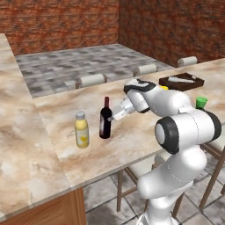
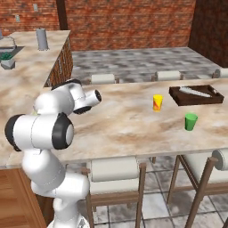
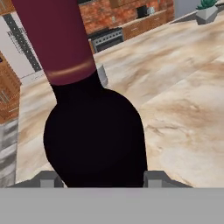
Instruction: Place the drinks on the dining counter in a tight cluster.
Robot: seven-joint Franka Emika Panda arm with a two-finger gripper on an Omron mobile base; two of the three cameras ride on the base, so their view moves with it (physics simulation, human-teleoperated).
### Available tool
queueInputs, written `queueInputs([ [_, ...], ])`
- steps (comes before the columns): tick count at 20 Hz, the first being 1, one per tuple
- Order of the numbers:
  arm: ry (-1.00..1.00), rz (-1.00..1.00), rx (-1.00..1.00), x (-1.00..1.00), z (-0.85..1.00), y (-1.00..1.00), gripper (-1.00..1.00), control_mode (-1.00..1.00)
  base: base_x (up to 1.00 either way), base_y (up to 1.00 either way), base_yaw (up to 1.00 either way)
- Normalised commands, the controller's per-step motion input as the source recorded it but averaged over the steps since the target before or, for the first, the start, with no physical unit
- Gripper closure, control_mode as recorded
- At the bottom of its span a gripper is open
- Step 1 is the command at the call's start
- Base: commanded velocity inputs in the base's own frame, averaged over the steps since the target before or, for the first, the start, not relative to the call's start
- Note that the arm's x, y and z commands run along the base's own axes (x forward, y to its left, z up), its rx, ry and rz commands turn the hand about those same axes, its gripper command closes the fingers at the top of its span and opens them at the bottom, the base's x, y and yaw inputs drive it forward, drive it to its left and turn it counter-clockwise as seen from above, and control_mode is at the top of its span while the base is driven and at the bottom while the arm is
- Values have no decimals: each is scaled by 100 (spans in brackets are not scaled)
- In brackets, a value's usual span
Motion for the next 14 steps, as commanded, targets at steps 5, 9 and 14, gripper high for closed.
queueInputs([
  [5,-2,0,-4,17,-37,5,100,-100,0,0,0],
  [9,-2,0,-6,9,-29,4,100,-100,0,0,0],
  [14,0,0,-4,9,-27,3,100,-100,0,0,0],
])
